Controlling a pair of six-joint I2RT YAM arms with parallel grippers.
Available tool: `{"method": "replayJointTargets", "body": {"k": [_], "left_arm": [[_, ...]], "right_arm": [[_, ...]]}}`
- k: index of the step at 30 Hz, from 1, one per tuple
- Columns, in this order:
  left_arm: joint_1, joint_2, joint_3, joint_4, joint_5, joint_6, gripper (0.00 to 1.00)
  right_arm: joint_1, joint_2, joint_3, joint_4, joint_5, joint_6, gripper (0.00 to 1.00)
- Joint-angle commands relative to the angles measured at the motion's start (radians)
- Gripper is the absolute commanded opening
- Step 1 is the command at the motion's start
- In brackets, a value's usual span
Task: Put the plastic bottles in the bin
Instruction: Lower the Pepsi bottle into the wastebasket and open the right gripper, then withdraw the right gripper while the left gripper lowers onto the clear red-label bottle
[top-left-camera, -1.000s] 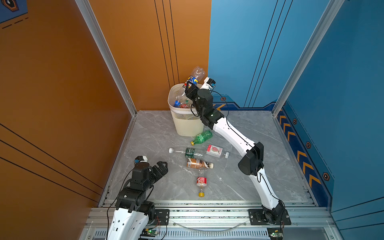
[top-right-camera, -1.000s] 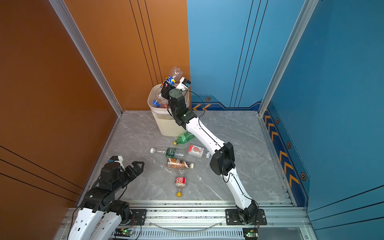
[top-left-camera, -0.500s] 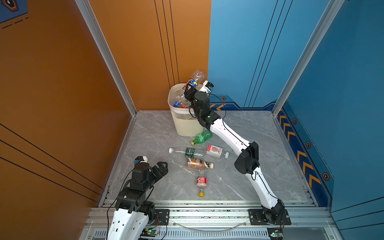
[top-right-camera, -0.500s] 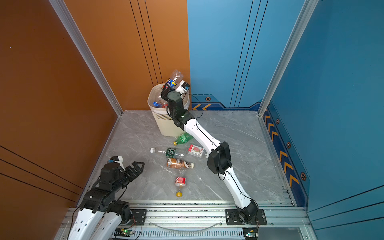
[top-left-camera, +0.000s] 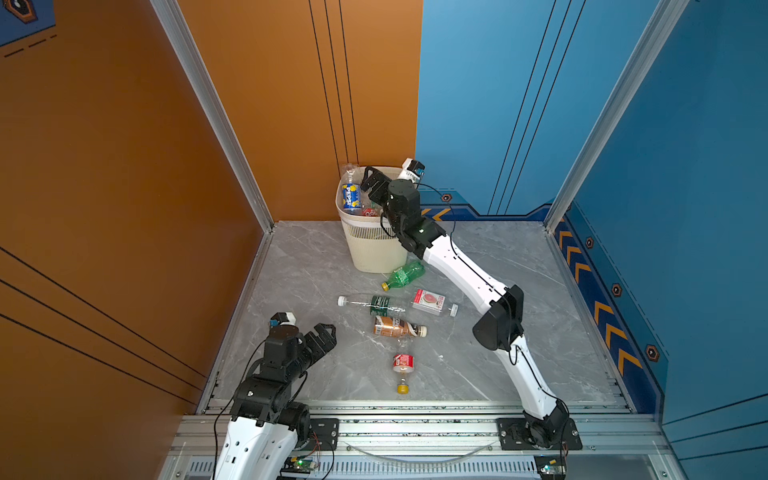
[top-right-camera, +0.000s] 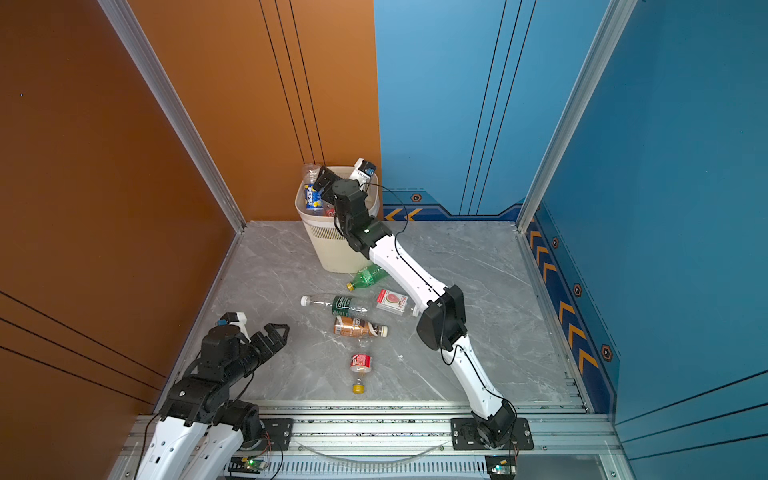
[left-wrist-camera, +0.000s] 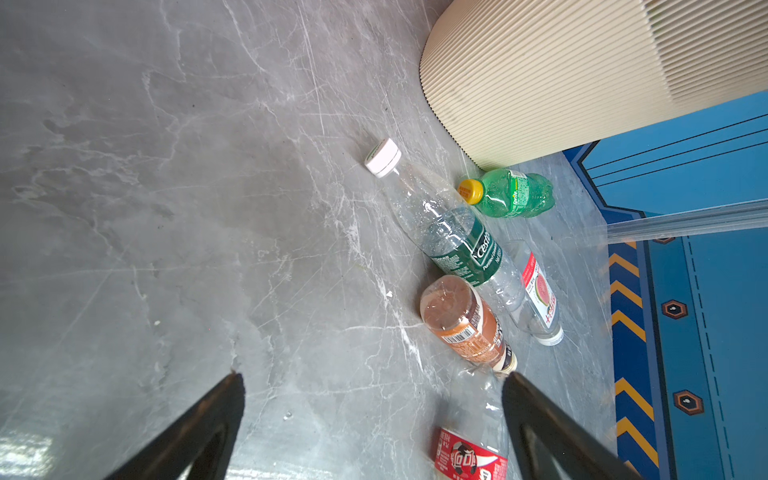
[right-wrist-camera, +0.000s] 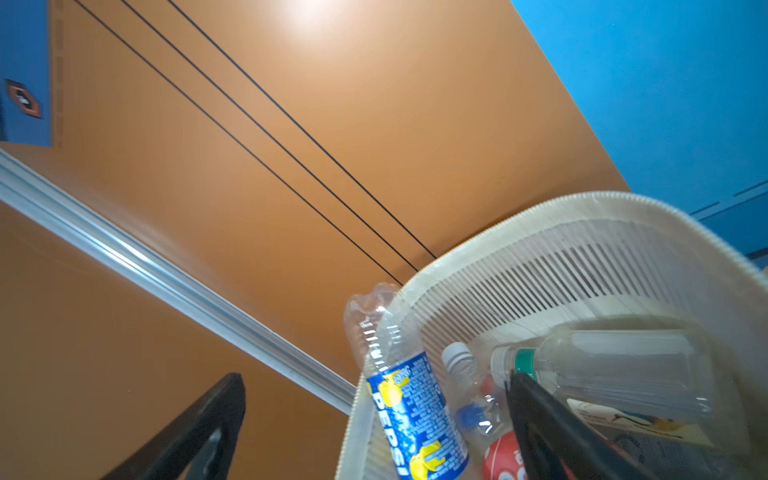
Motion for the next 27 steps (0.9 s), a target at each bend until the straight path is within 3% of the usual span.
{"method": "replayJointTargets", "body": {"k": [1, 8, 14, 20, 27], "left_arm": [[0.009, -0.01, -0.004, -0.008, 0.026, -0.007, 0.98], [-0.004, 0.03, 0.013, -0.007, 0.057, 0.022, 0.98], [-0.085, 0.068, 0.031, -0.007, 0.027, 0.0, 0.99], [-0.297, 0.09, 0.03, 0.0, -0.112, -0.075, 1.0], [-0.627, 0.225, 0.042, 0.082, -0.308, -0.184, 1.0]], "right_arm": [[0.016, -0.255, -0.149, 0.038, -0.019, -0.078, 0.99], [0.005, -0.681, -0.717, 0.046, -0.026, -0.176, 0.99], [-0.029, -0.991, -1.194, -0.13, -0.005, -0.109, 0.99], [-0.081, -1.215, -1.493, -0.304, 0.001, 0.006, 1.0], [-0.128, -1.359, -1.596, -0.389, 0.019, 0.035, 0.99]]}}
